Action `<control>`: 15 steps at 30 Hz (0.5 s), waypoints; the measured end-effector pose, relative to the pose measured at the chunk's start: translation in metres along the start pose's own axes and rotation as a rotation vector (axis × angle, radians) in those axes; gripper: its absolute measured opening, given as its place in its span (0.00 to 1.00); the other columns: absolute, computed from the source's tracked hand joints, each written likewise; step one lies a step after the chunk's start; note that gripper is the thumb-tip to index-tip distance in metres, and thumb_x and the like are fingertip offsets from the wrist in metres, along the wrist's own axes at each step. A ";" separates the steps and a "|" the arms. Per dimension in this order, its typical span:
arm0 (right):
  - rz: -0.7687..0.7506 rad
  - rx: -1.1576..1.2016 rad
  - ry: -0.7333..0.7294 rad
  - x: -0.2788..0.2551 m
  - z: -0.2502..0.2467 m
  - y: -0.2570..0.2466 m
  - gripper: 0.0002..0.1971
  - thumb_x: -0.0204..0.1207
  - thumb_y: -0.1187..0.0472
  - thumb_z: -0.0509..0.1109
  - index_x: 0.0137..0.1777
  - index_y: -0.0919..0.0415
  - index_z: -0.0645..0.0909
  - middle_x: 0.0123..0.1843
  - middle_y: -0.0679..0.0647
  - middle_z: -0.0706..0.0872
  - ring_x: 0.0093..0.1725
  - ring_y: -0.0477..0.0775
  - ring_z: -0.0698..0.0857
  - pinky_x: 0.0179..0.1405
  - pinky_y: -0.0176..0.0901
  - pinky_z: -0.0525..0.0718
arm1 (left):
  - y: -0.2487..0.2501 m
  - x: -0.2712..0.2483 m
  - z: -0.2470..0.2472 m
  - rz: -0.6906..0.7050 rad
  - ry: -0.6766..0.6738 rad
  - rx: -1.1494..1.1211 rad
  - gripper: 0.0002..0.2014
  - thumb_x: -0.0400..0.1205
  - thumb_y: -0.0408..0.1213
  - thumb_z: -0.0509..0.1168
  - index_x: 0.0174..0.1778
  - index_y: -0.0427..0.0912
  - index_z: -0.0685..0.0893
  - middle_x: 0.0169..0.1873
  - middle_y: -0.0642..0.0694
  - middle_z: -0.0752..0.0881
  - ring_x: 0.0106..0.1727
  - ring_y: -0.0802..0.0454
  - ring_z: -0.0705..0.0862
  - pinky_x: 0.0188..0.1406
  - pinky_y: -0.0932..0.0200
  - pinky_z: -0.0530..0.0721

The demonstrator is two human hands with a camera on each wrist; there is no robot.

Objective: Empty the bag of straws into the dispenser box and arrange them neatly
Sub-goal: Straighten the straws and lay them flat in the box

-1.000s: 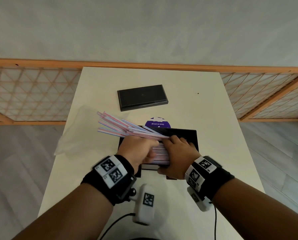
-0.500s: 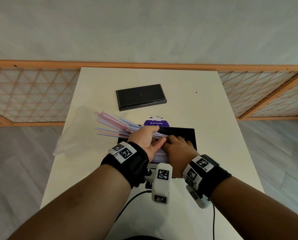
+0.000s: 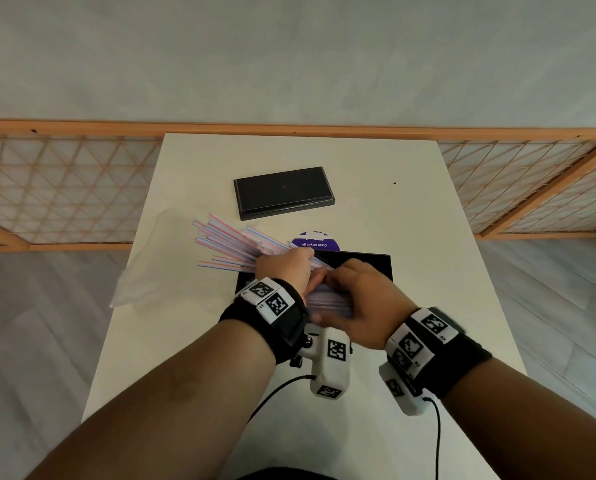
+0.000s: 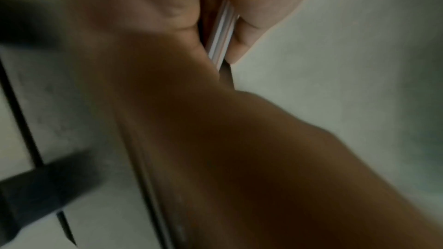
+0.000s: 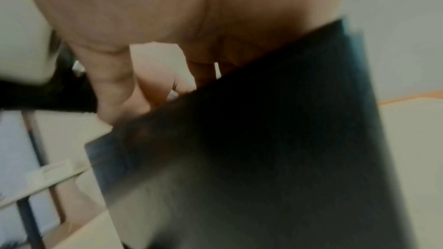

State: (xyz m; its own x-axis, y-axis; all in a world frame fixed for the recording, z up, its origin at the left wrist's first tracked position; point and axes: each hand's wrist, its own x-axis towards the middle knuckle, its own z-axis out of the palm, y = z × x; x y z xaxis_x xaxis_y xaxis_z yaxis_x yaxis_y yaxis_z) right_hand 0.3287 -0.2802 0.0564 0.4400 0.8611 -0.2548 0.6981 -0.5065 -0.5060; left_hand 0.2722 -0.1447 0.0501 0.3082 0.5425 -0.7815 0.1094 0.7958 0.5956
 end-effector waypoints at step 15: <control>0.046 -0.059 0.128 0.043 -0.011 -0.035 0.18 0.69 0.54 0.63 0.57 0.60 0.78 0.50 0.58 0.85 0.51 0.65 0.82 0.51 0.55 0.81 | 0.016 -0.044 -0.030 0.527 -0.181 0.333 0.12 0.78 0.33 0.73 0.27 0.43 0.90 0.28 0.36 0.91 0.29 0.42 0.90 0.34 0.50 0.88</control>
State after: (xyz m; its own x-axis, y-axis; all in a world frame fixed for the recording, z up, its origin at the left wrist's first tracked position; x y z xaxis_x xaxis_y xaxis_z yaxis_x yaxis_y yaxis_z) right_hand 0.3290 -0.2261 0.0721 0.5376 0.8264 -0.1677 0.7062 -0.5499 -0.4460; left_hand 0.2324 -0.1478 0.0890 0.5516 0.7608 -0.3420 0.1785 0.2929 0.9393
